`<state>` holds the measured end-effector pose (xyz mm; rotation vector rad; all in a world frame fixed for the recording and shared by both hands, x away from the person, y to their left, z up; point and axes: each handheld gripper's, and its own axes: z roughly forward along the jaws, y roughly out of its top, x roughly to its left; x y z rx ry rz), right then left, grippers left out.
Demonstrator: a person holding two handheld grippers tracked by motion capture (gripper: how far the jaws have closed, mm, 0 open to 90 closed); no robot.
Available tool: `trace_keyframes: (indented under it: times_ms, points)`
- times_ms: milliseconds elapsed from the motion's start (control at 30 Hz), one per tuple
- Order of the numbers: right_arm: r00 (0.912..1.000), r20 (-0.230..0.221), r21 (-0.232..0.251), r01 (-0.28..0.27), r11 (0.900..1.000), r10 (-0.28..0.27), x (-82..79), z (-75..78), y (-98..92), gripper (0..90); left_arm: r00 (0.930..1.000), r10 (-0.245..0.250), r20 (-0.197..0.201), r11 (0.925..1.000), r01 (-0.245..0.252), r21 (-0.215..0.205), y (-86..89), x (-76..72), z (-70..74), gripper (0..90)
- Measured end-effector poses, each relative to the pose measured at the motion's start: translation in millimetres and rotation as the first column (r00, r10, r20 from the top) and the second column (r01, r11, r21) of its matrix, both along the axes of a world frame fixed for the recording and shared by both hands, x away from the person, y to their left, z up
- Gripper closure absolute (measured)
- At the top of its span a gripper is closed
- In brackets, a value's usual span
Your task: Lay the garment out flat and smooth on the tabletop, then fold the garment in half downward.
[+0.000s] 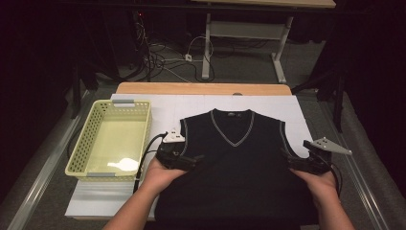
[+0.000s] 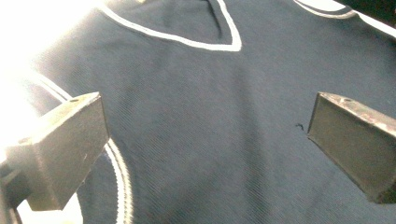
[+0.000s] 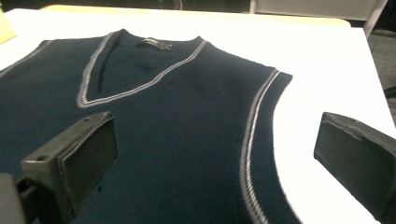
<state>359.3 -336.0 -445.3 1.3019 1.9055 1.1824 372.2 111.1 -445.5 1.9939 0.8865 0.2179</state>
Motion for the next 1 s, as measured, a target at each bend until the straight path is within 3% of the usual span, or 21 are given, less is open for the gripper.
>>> trace_keyframes:
  times_ms: [100,200,333,500,600,700,767,867,933,1000]
  points:
    - [0.9998,-0.015,-0.009,0.012,1.0,-0.012,11.4,1.4,-1.3,0.6,0.9995,0.027,-0.013,0.9994,-0.027,0.02,-1.6,12.5,1.2,0.0]
    - [0.9989,-0.047,0.021,0.004,1.0,-0.003,20.9,3.1,-6.0,5.1,0.9984,0.047,-0.033,0.9976,-0.045,0.052,-4.0,25.1,0.5,0.0]
    - [0.997,-0.057,0.011,0.053,0.999,-0.053,32.7,3.1,-11.0,8.1,0.9938,0.089,-0.066,0.9934,-0.084,0.078,-2.0,42.5,-5.5,0.0]
    - [0.9917,-0.122,-0.016,0.039,0.999,-0.04,50.3,-1.0,-10.8,14.9,0.9767,0.159,-0.145,0.981,-0.14,0.135,2.1,65.5,-20.2,0.0]
    - [0.9888,-0.144,-0.048,0.033,0.998,-0.04,61.5,-6.6,-8.1,20.5,0.9708,0.187,-0.15,0.9718,-0.16,0.173,-1.3,72.8,-28.6,2.3]
    - [0.9761,-0.212,-0.043,0.038,0.998,-0.046,72.9,-16.6,-6.4,23.6,0.9579,0.227,-0.175,0.9598,-0.19,0.207,-4.1,79.4,-37.7,6.5]
    - [0.9667,-0.25,-0.06,0.044,0.997,-0.057,79.7,-22.8,-5.6,24.5,0.957,0.243,-0.159,0.9518,-0.204,0.23,-6.8,80.2,-39.6,9.8]
    - [0.9646,-0.254,-0.09,0.05,0.995,-0.072,85.7,-23.1,-3.9,26.3,0.9596,0.248,-0.132,0.939,-0.205,0.276,-12.1,78.9,-40.4,11.1]
    - [0.9633,-0.254,-0.12,0.057,0.991,-0.086,87.5,-23.8,-2.3,27.7,0.9573,0.259,-0.129,0.9364,-0.216,0.276,-12.8,77.8,-40.4,12.2]
    - [0.9605,-0.263,-0.124,0.061,0.99,-0.092,87.7,-23.7,-1.4,32.2,0.9597,0.257,-0.115,0.9389,-0.219,0.265,-13.1,74.9,-40.5,17.3]
